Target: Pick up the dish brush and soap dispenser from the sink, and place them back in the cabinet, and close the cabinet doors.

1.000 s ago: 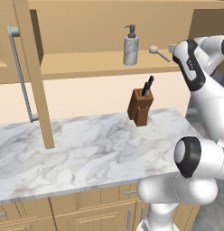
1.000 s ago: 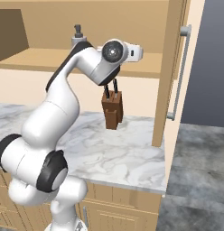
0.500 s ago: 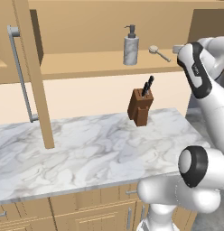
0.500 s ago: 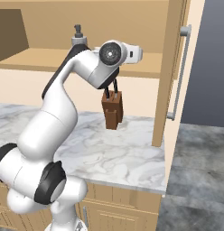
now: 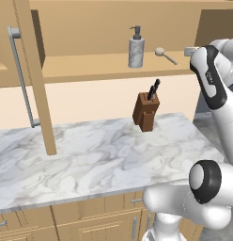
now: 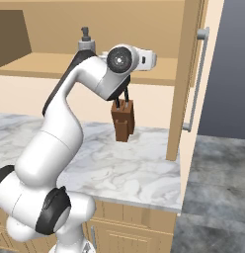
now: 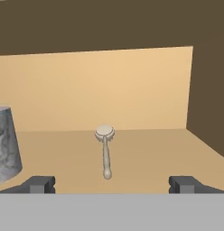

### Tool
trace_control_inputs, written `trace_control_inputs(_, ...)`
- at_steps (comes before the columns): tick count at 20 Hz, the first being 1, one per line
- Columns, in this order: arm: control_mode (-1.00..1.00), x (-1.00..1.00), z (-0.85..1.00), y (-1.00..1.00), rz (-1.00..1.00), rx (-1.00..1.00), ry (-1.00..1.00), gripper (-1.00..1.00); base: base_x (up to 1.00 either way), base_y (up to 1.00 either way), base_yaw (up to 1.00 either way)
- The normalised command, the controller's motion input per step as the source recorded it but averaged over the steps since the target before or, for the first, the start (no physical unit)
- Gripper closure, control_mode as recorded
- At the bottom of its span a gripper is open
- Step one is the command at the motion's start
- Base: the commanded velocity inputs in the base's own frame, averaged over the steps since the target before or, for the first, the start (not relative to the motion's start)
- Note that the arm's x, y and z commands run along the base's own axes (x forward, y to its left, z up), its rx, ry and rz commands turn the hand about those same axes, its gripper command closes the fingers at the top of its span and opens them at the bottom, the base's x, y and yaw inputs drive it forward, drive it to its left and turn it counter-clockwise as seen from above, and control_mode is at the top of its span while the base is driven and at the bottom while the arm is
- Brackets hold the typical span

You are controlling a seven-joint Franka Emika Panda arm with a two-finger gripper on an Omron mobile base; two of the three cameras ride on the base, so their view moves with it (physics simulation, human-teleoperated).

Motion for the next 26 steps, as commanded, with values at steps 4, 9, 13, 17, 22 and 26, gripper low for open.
trace_control_inputs(4, -1.00, -0.25, 0.12, -0.01, 0.00, 0.00, 0.00, -1.00, 0.00, 0.00, 0.00)
trace_control_inputs(9, -1.00, -0.26, 0.06, -0.02, 0.00, 0.00, 0.00, -1.00, 0.00, 0.00, 0.00)
trace_control_inputs(13, -1.00, -0.29, 0.00, 0.00, 0.00, 0.00, 0.00, -1.00, 0.00, 0.00, 0.00)
trace_control_inputs(17, -1.00, -0.34, 0.00, 0.00, 0.00, 0.00, 0.00, -1.00, 0.00, 0.00, 0.00)
trace_control_inputs(22, -1.00, -0.28, 0.00, 0.00, 0.00, 0.00, -0.01, -1.00, 0.00, 0.00, 0.00)
trace_control_inputs(26, -1.00, -0.18, 0.00, -0.03, 0.00, 0.00, 0.00, -1.00, 0.00, 0.00, 0.00)
